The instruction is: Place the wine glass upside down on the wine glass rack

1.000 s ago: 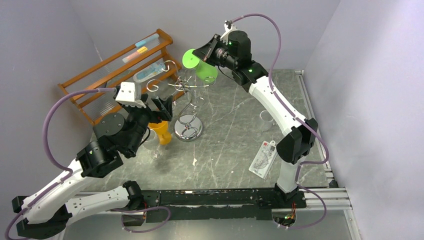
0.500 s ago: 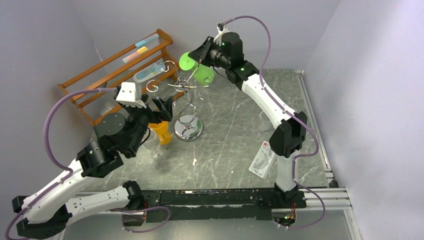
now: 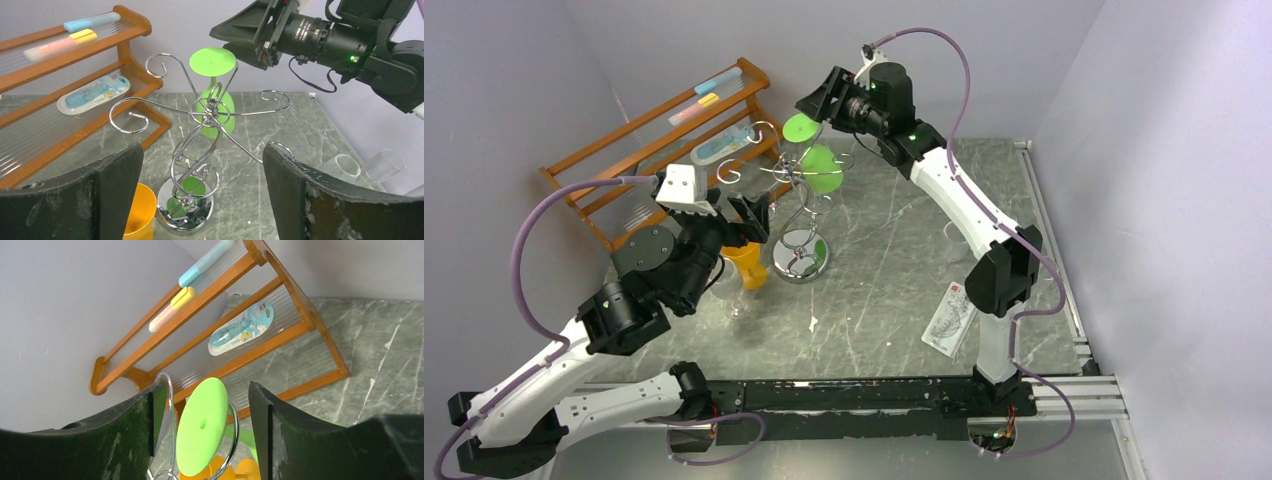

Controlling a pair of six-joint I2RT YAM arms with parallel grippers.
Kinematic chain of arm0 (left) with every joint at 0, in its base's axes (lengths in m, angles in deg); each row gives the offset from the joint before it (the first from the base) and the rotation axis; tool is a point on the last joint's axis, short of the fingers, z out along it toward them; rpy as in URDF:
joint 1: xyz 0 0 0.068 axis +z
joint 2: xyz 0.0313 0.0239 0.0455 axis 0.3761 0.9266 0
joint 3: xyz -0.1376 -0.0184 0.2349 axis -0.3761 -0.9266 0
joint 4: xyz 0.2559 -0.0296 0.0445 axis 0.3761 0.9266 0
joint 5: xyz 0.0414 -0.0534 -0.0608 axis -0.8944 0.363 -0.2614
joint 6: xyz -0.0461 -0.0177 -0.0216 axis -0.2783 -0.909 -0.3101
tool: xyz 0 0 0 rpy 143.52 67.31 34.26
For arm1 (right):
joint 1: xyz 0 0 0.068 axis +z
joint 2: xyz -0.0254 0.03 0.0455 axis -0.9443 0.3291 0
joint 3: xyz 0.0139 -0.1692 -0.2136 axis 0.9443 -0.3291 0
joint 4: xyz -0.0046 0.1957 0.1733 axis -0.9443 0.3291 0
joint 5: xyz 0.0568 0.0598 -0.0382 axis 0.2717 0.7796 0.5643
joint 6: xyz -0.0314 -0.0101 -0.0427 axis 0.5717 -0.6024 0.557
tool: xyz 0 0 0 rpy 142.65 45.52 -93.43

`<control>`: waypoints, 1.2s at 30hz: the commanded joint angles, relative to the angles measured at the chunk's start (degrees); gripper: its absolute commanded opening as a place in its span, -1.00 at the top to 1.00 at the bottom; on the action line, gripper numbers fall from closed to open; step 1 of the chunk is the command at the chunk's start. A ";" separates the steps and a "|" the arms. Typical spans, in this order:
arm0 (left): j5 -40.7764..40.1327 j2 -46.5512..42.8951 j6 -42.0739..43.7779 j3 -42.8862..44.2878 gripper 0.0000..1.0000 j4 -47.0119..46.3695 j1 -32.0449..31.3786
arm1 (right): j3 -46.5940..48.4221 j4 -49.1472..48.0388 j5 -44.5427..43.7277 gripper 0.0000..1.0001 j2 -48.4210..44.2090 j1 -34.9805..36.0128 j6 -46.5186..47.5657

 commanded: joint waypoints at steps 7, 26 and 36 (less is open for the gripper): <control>-0.04 -0.12 -0.98 1.33 -0.89 4.00 -0.27 | -6.77 0.50 -6.23 -0.39 -11.82 -0.93 4.19; 5.64 -4.43 -13.38 -0.62 -0.91 18.26 -0.23 | -39.59 25.46 -35.16 -0.37 -45.01 -1.14 11.16; 11.16 -9.89 -17.99 -5.47 -0.86 18.44 -0.25 | -47.72 33.08 -39.73 -0.36 -45.93 -1.14 10.50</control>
